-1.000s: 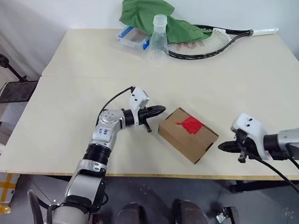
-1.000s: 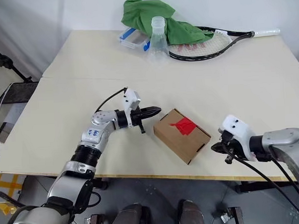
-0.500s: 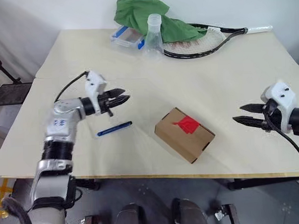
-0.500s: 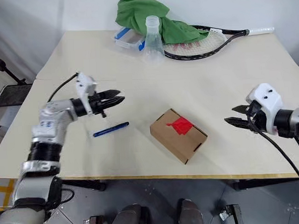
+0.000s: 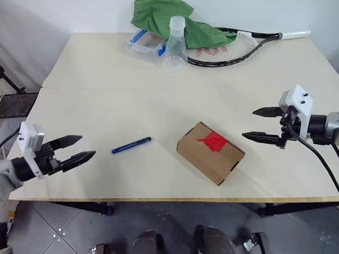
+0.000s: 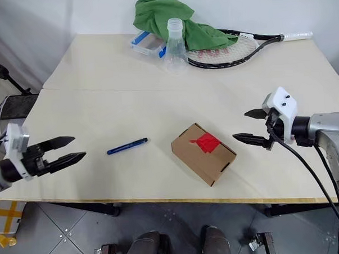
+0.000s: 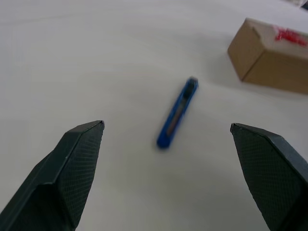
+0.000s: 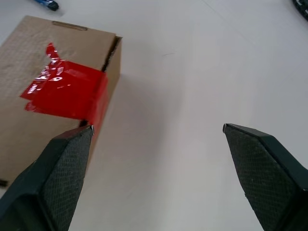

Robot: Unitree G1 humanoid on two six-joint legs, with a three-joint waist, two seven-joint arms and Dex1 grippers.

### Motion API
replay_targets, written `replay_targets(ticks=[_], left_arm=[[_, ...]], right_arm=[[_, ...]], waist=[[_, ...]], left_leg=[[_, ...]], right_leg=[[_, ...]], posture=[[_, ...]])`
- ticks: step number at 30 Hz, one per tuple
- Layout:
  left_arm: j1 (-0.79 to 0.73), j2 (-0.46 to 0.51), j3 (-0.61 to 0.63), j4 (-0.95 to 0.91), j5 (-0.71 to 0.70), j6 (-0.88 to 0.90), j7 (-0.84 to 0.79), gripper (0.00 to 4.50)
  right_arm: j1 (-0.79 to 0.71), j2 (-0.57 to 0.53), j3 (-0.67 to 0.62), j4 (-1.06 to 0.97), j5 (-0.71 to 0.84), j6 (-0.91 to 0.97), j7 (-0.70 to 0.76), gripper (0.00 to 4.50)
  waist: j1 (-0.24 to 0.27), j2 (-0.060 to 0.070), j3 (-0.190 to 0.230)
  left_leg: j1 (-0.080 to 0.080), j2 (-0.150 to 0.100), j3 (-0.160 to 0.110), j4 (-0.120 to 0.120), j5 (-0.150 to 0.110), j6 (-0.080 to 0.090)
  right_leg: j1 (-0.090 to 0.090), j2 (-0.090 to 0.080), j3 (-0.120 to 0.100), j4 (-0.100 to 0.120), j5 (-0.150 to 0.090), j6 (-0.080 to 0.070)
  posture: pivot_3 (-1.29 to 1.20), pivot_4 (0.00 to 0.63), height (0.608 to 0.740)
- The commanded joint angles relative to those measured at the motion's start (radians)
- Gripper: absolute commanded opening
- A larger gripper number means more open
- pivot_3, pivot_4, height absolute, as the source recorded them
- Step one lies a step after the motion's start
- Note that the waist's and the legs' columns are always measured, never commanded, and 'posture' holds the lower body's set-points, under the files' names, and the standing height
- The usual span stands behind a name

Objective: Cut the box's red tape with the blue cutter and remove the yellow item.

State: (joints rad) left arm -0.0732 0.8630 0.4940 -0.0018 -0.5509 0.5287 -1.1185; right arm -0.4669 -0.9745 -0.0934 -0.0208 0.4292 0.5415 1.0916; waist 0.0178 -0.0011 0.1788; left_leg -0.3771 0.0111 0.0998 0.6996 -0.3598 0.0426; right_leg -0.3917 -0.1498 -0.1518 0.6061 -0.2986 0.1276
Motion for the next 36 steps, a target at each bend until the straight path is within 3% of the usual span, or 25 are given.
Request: replay_targets(ticks=[1, 5, 16, 22, 30, 33, 36], left_arm=[[0.071, 0.039, 0.102, -0.094, -0.047, 0.027, -0.002, 4.47], [0.123, 0.032, 0.087, -0.101, 0.027, -0.099, 0.003, 4.47], [-0.087, 0.001, -0.211, 0.079, 0.193, -0.353, -0.01, 4.47], [-0.343, -0.051, -0.407, 0.382, 0.32, -0.448, -0.052, 4.47], [-0.515, -0.12, -0.511, 0.619, 0.381, -0.536, -0.129, 4.47], [-0.542, -0.131, -0.528, 0.671, 0.4, -0.56, -0.139, 3.91], [-0.559, -0.13, -0.559, 0.701, 0.428, -0.567, -0.164, 2.97]], right_arm=[[-0.032, 0.005, -0.016, 0.008, 0.002, -0.029, 0.017, 4.5], [-0.043, 0.015, 0.007, 0.016, -0.015, -0.055, 0.028, 4.5], [-0.069, 0.035, -0.004, -0.056, 0.003, -0.007, 0.006, 4.5], [0.013, 0.021, -0.059, -0.146, 0.026, 0.044, -0.029, 4.5], [0.083, 0.002, -0.124, -0.22, 0.048, 0.095, -0.058, 4.5], [0.105, -0.006, -0.143, -0.239, 0.056, 0.107, -0.065, 4.5], [0.118, -0.012, -0.158, -0.252, 0.062, 0.116, -0.071, 4.5]], waist=[[0.0, 0.0, 0.0], [0.0, 0.001, 0.0], [0.001, 0.001, 0.001], [0.008, 0.001, 0.001], [0.005, 0.001, 0.001], [0.007, 0.001, 0.001], [0.007, 0.001, 0.001]], left_leg=[[0.0, 0.0, 0.0, 0.0, 0.0, 0.0], [0.001, 0.001, 0.0, 0.0, 0.0, 0.0], [0.001, 0.0, 0.004, -0.001, 0.0, 0.0], [0.001, 0.0, 0.006, 0.0, 0.0, 0.0], [0.001, -0.001, 0.007, 0.0, 0.0, 0.0], [0.002, -0.001, 0.007, 0.001, 0.0, 0.0], [0.002, -0.001, 0.007, 0.001, 0.0, 0.001]], right_leg=[[0.0, 0.0, 0.0, 0.0, 0.0, 0.0], [0.0, 0.0, 0.001, 0.0, 0.0, 0.0], [-0.002, 0.0, 0.002, 0.002, 0.0, 0.0], [-0.003, 0.0, 0.002, 0.004, 0.0, 0.0], [-0.003, 0.0, 0.001, 0.004, 0.0, 0.0], [-0.003, 0.0, 0.001, 0.005, 0.0, 0.0], [-0.003, 0.0, 0.001, 0.005, 0.0, 0.0]], posture=[[0.0, 0.15, 0.74], [0.0, 0.15, 0.74], [0.0, 0.15, 0.74], [0.0, 0.15, 0.74], [0.0, 0.15, 0.74], [0.0, 0.15, 0.74], [0.0, 0.15, 0.74]])
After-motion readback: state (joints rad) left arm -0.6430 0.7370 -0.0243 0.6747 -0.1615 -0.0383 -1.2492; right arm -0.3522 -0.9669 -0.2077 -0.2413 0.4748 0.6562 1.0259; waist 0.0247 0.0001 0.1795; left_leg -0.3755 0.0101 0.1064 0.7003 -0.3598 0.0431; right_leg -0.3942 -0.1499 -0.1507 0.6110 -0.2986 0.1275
